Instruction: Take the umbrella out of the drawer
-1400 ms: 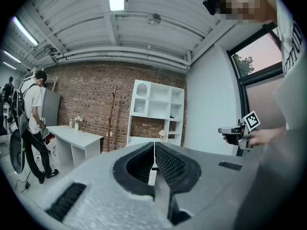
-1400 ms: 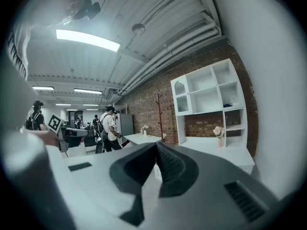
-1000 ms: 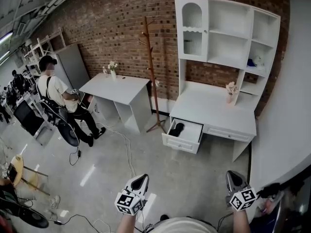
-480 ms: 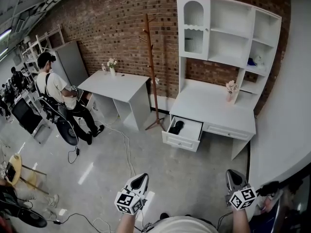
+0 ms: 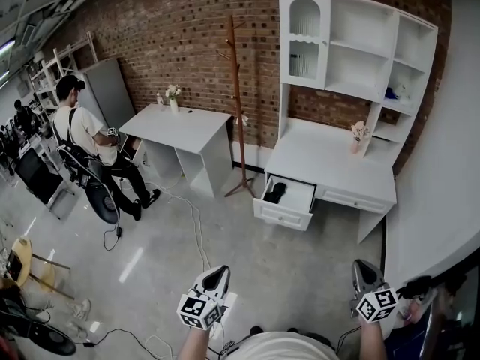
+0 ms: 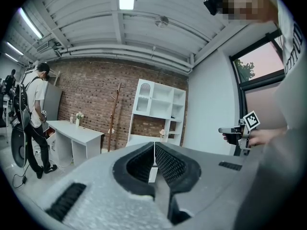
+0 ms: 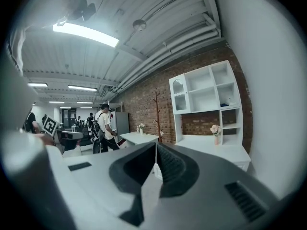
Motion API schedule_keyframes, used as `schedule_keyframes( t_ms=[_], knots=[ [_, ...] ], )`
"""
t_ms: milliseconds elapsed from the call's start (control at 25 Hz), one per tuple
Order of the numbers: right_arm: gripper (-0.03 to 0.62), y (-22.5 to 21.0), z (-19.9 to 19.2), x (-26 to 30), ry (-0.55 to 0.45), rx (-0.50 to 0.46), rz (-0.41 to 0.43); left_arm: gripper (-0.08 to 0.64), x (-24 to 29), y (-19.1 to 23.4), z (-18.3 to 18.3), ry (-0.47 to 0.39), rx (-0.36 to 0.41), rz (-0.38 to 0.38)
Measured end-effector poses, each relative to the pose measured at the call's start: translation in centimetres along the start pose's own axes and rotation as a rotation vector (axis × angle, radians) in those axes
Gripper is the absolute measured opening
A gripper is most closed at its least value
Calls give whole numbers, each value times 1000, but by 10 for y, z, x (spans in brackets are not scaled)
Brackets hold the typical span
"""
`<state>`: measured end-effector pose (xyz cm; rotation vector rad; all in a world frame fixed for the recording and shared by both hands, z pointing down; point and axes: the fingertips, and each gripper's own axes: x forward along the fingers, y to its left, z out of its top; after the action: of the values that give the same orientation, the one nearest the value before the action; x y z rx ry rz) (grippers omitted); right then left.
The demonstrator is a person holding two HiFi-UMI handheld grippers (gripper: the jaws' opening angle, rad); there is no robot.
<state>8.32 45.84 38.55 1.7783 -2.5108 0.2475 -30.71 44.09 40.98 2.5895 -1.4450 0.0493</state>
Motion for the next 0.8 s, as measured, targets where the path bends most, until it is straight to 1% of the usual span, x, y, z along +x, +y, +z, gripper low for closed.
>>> schedule_keyframes(
  t_ms=[400,600,800],
  knots=[
    [31,25,-6,1,3,9,-34,26,-17,27,-6,20,4,-19],
    [31,32,-10,3,12,13,-35,26,-24,33,-11,25,-13,-11],
    [31,36,-16,11,37,6,-17,26,-22,38,-13,34,-19,-1]
  ],
)
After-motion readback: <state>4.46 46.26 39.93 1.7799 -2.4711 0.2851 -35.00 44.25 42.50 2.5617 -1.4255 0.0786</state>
